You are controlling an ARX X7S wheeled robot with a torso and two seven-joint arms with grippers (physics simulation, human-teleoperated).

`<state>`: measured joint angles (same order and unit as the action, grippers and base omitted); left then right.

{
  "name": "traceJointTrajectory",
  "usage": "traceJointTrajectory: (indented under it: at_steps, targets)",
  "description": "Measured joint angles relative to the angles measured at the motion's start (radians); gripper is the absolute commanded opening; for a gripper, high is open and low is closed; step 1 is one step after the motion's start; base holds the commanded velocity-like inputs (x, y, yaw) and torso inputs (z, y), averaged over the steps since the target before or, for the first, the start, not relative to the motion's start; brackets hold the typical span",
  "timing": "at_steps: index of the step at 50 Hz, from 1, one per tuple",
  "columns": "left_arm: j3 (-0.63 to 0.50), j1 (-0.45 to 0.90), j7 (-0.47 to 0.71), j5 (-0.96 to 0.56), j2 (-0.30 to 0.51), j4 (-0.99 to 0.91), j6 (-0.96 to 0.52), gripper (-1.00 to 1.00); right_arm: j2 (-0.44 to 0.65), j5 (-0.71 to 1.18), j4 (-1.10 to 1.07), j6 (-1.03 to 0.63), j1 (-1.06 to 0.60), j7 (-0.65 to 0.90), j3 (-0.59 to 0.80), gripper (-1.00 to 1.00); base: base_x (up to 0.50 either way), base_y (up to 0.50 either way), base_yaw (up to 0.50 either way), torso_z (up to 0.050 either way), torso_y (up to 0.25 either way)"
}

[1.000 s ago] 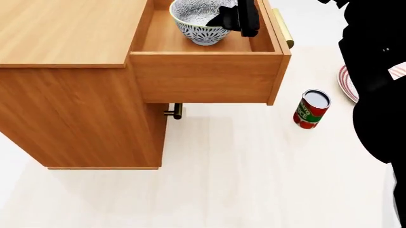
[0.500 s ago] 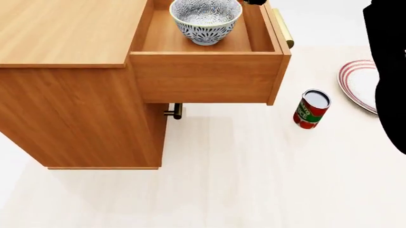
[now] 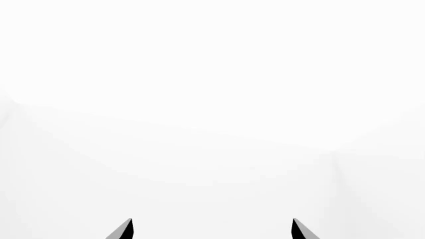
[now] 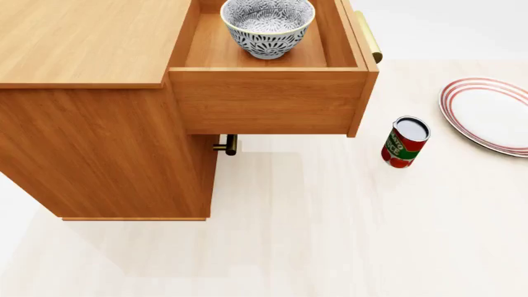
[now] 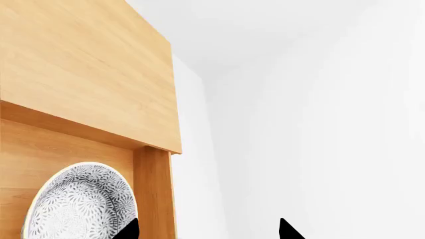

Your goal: Put the bowl in the top drawer of the cabinet.

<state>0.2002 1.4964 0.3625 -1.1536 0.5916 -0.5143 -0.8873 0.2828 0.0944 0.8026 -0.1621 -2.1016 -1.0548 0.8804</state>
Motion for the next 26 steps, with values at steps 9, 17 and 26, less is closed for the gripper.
traceJointTrajectory:
  at_steps: [9, 17, 26]
  targets:
    - [-0.016, 0.011, 0.008, 0.005, -0.002, -0.001, -0.002, 1.0, 0.157, 0.035, -0.398, -0.191, 0.108, 0.119, -0.085, 1.0, 0.0, 0.0, 0.0, 0.0, 0.0]
    - [-0.027, 0.012, 0.012, 0.018, 0.0, -0.001, -0.001, 1.0, 0.266, 0.079, -0.721, -0.35, 0.228, 0.257, -0.186, 1.0, 0.0, 0.0, 0.0, 0.0, 0.0]
    - [-0.031, -0.005, 0.009, 0.04, 0.001, 0.0, 0.014, 1.0, 0.354, 0.152, -1.032, -0.526, 0.389, 0.443, -0.361, 1.0, 0.0, 0.0, 0.0, 0.0, 0.0]
